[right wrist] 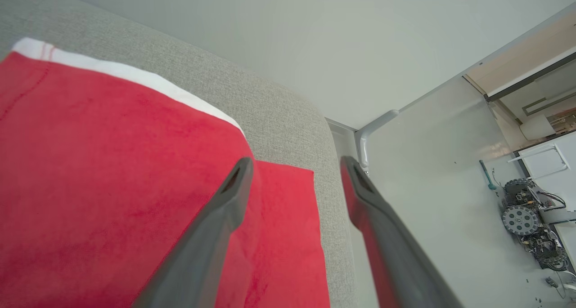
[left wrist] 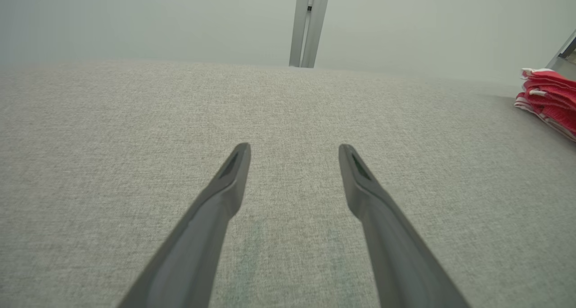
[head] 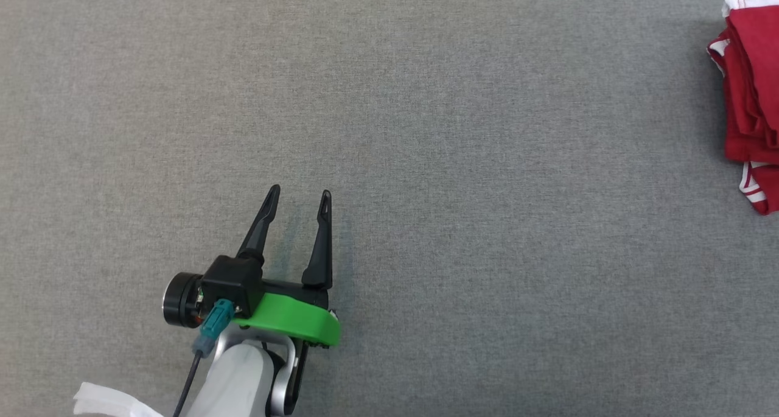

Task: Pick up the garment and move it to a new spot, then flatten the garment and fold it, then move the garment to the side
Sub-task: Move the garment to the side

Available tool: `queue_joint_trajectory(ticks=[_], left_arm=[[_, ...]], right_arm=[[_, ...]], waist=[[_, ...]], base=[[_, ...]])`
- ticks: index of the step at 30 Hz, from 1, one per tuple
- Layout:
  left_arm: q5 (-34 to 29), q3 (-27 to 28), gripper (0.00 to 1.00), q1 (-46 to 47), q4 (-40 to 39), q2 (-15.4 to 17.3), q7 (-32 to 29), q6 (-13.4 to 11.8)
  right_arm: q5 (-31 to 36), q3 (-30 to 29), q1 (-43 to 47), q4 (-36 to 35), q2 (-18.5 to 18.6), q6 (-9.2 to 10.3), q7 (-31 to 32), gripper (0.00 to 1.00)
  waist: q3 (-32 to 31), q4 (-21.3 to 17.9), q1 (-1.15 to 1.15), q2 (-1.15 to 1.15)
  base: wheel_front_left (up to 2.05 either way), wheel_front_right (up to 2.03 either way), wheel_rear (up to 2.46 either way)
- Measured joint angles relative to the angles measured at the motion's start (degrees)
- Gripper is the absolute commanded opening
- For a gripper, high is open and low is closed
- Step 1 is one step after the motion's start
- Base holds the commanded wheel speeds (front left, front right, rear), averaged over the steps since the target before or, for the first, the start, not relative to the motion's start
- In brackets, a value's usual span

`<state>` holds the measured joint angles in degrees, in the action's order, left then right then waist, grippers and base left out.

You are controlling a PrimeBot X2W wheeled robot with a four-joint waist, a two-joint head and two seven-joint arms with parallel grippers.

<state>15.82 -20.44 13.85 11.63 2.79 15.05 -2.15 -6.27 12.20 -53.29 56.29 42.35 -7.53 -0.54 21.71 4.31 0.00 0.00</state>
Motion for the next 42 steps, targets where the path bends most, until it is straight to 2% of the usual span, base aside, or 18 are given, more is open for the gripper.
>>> queue_joint_trajectory(ticks=[8,15,20,28,36,42], left_arm=[[0.1,0.5,1.0,0.4,1.1,0.1,0.0,-0.1],[1.4,3.8,1.0,2.7,3.9,0.4,0.0,0.1],[2.1,7.1,1.0,3.3,7.0,0.7,0.0,-0.4],[3.7,10.9,1.0,1.0,9.4,0.4,0.0,-0.1],[3.7,10.1,1.0,-2.9,9.8,0.1,0.0,0.7],[3.8,9.6,1.0,-5.3,9.0,0.1,0.0,0.4]], right_arm=[[0.0,-0.1,-1.3,1.0,-5.4,0.0,-6.2,1.0],[-4.8,1.3,-0.8,-1.7,-12.2,0.0,-11.2,1.0],[-8.3,1.1,2.9,-5.1,-17.2,0.0,-13.3,1.0],[-8.6,-3.4,14.7,-15.8,-25.6,0.01,-14.4,1.0],[-2.5,-11.9,33.1,-32.0,-36.5,0.01,-14.5,1.0],[-0.1,-13.6,43.1,-39.9,-39.3,0.01,-14.5,1.0]], waist=[[-2.0,-1.8,0.0,0.0],[-5.8,-3.2,0.0,0.0],[-9.0,-4.1,0.0,0.0],[-14.5,-4.9,0.0,0.0],[-18.6,-3.8,0.0,0.0],[-20.5,-2.7,0.0,0.0]], base=[[0.0,0.0,0.0],[0.0,0.0,0.0],[0.0,0.0,0.0],[0.0,0.0,0.0],[0.0,0.0,0.0],[0.0,0.0,0.0]])
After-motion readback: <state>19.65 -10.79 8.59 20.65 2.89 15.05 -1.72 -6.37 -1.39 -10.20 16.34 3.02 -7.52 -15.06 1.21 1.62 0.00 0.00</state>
